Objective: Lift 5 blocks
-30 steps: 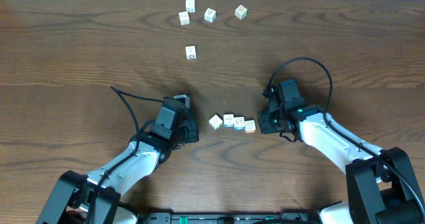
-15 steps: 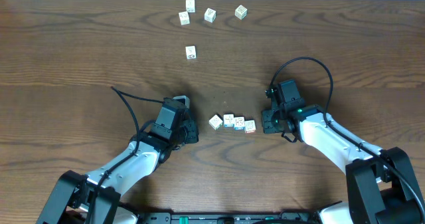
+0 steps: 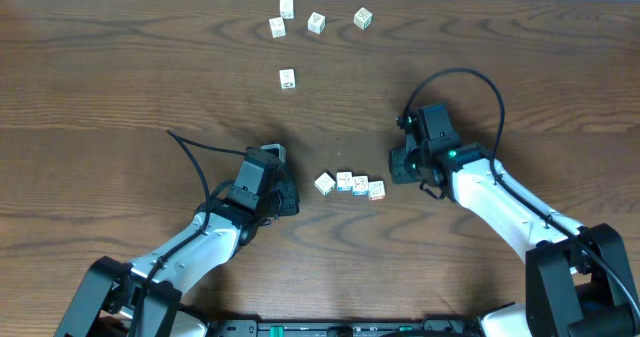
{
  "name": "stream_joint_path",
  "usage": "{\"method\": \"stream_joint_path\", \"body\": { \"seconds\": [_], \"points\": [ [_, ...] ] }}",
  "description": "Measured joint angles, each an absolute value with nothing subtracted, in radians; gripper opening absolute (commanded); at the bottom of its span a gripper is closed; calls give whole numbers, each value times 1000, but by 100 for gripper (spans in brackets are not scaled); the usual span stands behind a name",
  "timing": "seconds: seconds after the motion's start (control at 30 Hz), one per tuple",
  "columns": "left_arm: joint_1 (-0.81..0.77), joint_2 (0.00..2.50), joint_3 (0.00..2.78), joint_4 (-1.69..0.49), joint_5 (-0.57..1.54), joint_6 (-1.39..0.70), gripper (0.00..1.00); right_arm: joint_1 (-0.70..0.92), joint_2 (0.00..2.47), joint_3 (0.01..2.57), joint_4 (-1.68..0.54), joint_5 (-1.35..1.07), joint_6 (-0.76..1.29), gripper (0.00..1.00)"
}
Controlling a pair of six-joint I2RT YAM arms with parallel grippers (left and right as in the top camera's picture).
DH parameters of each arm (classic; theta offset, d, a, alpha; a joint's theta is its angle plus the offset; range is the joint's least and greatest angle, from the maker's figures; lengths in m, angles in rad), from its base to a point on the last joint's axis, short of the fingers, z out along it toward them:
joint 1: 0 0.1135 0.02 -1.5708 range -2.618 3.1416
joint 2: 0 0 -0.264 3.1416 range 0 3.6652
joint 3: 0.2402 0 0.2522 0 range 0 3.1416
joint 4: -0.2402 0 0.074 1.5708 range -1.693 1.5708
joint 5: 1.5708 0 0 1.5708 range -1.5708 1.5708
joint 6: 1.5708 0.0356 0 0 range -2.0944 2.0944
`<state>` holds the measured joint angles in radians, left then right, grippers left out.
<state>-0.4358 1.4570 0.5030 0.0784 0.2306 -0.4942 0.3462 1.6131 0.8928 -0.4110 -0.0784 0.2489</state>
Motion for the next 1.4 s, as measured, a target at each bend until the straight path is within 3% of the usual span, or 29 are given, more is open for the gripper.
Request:
{"method": "stream_joint_path", "body": {
  "seconds": [0.2,0.73,1.07,1.2,1.4],
  "points": [
    [-436,1457,503,78,231,-494,8,339,1613,921,-479,-74,248,13],
    [-436,1457,503,78,230,-494,8,337,1613,871,-511,-80,249,13],
    [-436,1457,503,78,230,-494,8,355,1613,823,-453,-97,253,25],
    [-436,1457,503,78,230,-494,8,371,1613,815,-427,-98,259,43],
    [-436,1457,503,78,230,-494,8,374,1613,814,-393,-99,268,45]
  ]
}}
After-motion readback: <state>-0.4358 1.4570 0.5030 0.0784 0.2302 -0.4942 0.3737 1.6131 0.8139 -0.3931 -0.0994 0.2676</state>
